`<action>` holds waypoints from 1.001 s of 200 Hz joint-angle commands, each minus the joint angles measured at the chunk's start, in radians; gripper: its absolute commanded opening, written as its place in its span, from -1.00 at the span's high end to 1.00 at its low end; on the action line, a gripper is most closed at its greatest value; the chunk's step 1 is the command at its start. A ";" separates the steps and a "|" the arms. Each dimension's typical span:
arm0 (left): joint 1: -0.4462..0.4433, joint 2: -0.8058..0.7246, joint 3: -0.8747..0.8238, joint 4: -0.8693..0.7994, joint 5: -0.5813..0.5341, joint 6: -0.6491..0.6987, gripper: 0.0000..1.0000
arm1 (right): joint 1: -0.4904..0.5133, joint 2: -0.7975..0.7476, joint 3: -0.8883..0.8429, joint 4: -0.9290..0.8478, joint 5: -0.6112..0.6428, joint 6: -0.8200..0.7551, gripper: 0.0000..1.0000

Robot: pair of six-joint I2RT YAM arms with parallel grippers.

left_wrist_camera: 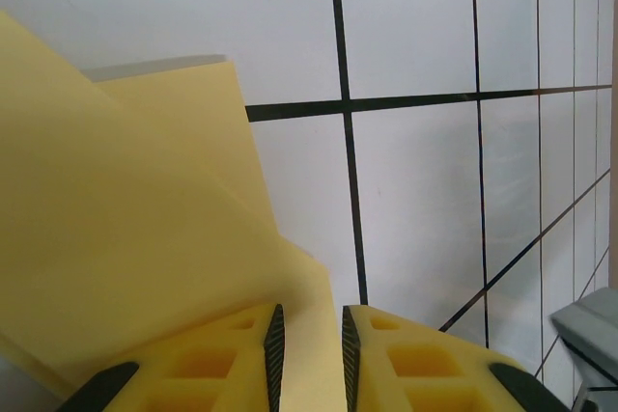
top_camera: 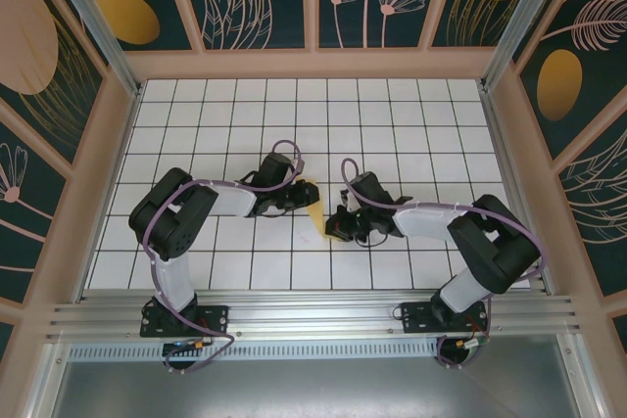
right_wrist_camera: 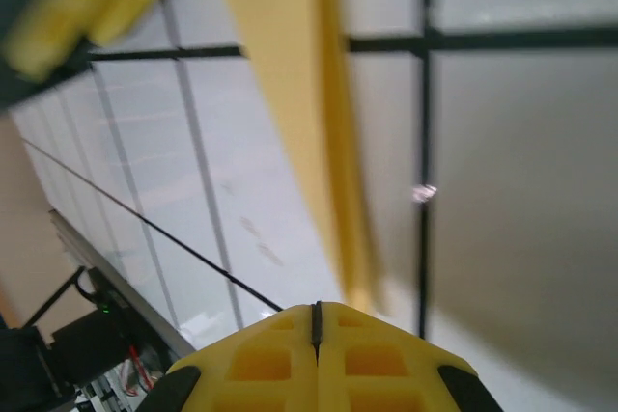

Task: Fold a paper plane with a square sheet of paper (pick it up from the middle)

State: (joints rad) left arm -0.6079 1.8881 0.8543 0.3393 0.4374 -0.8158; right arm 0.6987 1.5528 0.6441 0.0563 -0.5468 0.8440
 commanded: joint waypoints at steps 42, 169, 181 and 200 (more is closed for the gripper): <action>0.000 0.036 0.003 -0.085 -0.023 0.032 0.44 | -0.002 0.178 0.121 0.161 0.002 0.042 0.96; 0.024 -0.023 -0.012 -0.099 -0.185 0.204 0.46 | -0.012 0.224 -0.044 0.146 -0.001 0.023 1.00; 0.045 -0.026 -0.042 -0.056 -0.180 0.191 0.45 | -0.013 0.215 -0.053 0.141 -0.002 0.020 1.00; 0.091 -0.026 -0.060 -0.011 -0.148 0.170 0.40 | -0.015 0.203 -0.068 0.139 -0.007 0.018 1.00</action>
State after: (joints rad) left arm -0.5976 1.8626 0.8413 0.3138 0.3641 -0.6655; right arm 0.6880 1.7535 0.6384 0.3614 -0.5591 0.8768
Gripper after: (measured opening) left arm 0.284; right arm 0.060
